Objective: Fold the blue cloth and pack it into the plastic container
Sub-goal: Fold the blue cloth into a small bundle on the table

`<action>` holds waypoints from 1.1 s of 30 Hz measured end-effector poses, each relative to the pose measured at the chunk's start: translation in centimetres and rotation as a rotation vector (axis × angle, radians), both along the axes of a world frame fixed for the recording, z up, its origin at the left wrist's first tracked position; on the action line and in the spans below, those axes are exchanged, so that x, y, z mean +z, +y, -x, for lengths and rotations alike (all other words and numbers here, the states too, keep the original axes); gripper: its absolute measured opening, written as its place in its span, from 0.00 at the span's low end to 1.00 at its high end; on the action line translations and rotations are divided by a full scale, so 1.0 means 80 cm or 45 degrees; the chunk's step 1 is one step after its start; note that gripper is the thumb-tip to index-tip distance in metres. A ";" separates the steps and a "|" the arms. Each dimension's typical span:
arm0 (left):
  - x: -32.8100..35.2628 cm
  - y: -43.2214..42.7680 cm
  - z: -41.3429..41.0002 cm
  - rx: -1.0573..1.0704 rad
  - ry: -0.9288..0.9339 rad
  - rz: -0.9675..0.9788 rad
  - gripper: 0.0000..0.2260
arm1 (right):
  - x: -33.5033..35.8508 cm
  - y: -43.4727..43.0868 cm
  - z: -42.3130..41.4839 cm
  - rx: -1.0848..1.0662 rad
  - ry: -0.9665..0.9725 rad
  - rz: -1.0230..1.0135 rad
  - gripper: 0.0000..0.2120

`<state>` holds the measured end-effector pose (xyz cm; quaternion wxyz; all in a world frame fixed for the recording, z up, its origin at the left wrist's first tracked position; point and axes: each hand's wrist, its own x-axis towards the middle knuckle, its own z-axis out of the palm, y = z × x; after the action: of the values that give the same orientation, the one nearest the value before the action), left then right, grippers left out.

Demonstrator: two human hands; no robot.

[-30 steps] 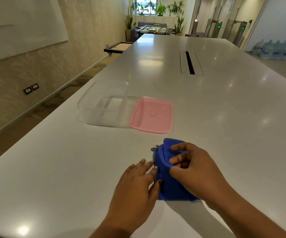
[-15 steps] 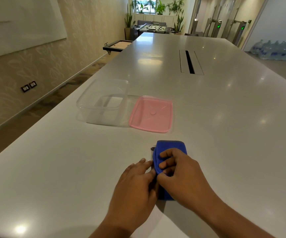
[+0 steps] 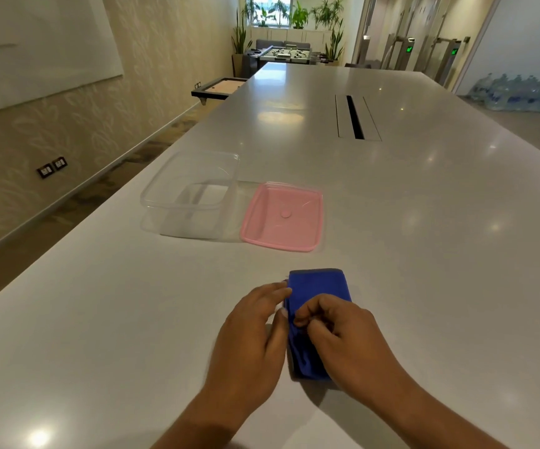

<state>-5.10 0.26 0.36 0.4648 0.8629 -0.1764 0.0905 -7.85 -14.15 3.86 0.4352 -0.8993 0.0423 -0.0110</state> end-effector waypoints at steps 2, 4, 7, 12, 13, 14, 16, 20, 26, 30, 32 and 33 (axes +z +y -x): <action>0.011 -0.006 -0.003 -0.143 0.000 0.020 0.16 | -0.001 -0.003 0.001 0.019 -0.013 0.007 0.12; 0.018 -0.013 -0.005 -0.289 0.038 -0.088 0.19 | -0.001 -0.006 0.001 0.031 -0.016 0.008 0.11; 0.012 -0.015 -0.012 -0.387 0.116 -0.325 0.26 | 0.002 -0.013 -0.001 0.018 0.040 -0.096 0.13; 0.001 -0.001 -0.023 -0.507 0.038 -0.691 0.32 | 0.007 -0.039 -0.012 -0.025 0.087 -0.300 0.16; 0.001 0.001 -0.024 -0.521 0.029 -0.740 0.33 | 0.005 -0.045 -0.016 -0.049 0.004 -0.217 0.16; 0.002 0.002 -0.025 -0.528 0.033 -0.774 0.35 | 0.004 -0.050 -0.019 -0.061 -0.095 -0.101 0.16; 0.004 0.004 -0.029 -0.533 0.029 -0.813 0.36 | -0.001 -0.057 -0.023 0.008 -0.283 0.116 0.14; 0.001 0.009 -0.036 -0.511 0.023 -0.824 0.42 | -0.021 -0.058 -0.020 0.288 -0.139 0.450 0.27; -0.002 0.012 -0.036 -0.507 0.001 -0.843 0.49 | -0.032 -0.058 -0.017 0.386 0.003 0.668 0.40; -0.004 0.011 -0.037 -0.490 -0.013 -0.854 0.50 | -0.038 -0.058 -0.019 0.397 0.000 0.805 0.40; -0.005 0.011 -0.037 -0.487 -0.024 -0.856 0.50 | -0.042 -0.059 -0.019 0.396 -0.014 0.818 0.40; -0.005 0.011 -0.037 -0.489 -0.023 -0.862 0.50 | -0.044 -0.059 -0.019 0.397 -0.017 0.816 0.40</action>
<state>-2.13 1.14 -0.06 0.1608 0.9178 -0.3589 -0.0539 -6.34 -18.88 0.37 0.1277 -0.9857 -0.1038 0.0368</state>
